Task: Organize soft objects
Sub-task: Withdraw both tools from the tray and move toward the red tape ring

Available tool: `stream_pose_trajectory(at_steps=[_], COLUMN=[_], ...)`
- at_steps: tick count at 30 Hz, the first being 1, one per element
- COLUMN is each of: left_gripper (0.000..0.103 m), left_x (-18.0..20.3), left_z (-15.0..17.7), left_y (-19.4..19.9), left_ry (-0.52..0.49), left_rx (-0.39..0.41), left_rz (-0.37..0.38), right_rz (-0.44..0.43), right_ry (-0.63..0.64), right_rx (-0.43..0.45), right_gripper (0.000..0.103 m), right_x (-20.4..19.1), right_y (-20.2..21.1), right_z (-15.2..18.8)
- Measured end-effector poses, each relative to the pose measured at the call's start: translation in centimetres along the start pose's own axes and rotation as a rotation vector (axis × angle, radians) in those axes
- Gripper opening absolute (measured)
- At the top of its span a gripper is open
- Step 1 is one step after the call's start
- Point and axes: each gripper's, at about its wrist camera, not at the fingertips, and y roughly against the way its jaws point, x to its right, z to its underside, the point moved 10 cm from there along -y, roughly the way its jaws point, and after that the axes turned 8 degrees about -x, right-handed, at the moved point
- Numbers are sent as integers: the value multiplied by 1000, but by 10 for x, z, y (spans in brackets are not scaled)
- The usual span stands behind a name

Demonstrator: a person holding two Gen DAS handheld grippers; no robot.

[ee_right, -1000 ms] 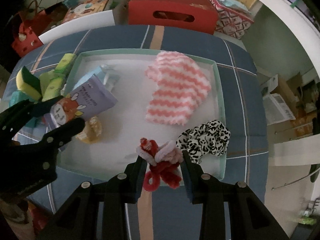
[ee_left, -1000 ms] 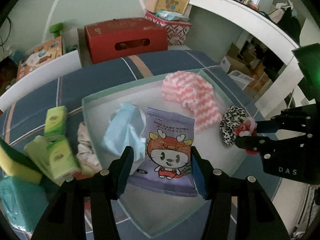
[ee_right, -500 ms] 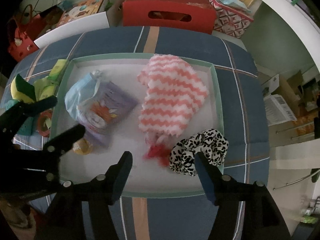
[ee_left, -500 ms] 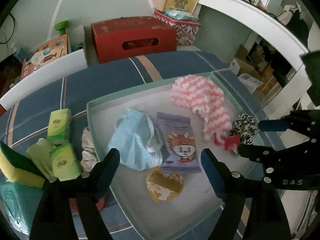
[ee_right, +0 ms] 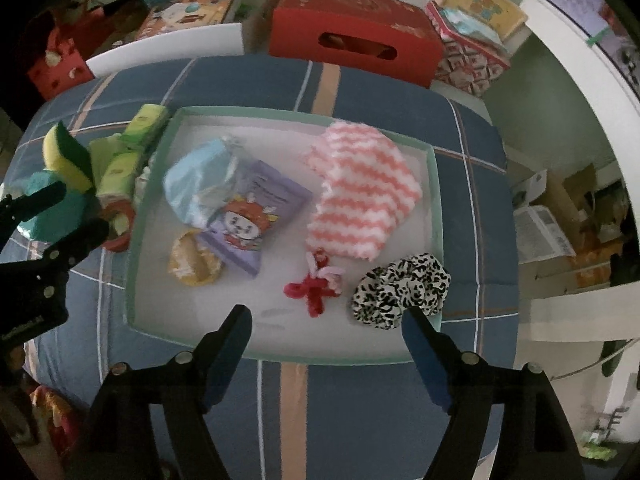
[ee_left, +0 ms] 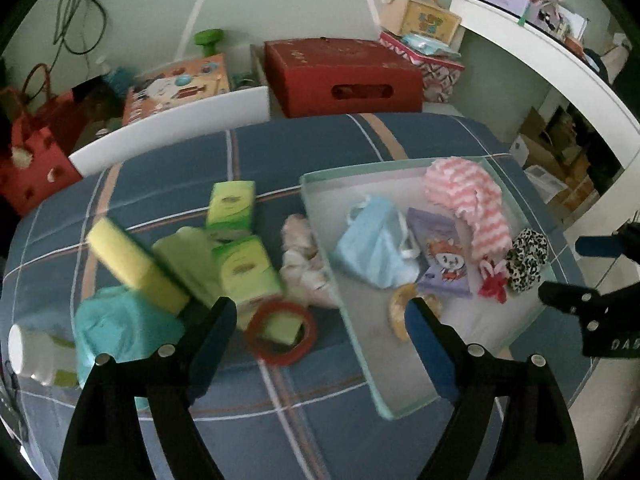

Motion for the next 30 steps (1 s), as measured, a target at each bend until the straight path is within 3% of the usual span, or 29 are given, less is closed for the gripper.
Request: stream_pose_trajectory(at_steps=[7,13,23,30], left_gripper=[86,86,86,86], left_x=[-44,-100,-188,-215], left_z=[7,9,30,36], left_y=[35,59,58,54], left_ry=[20,111,262,326], left_rx=[59,104,74,60], left_rz=[-49,-96,-148,-164], right_rz=[-1,-16,-45,-64], right_ry=[39,63,159,214], right_rx=[48,72,66,46], right_gripper=[80,80,80,80], right_x=[-32,-65,-136,-177], right_y=[28,38,35,16], right_z=[-7,-23,-51,-65])
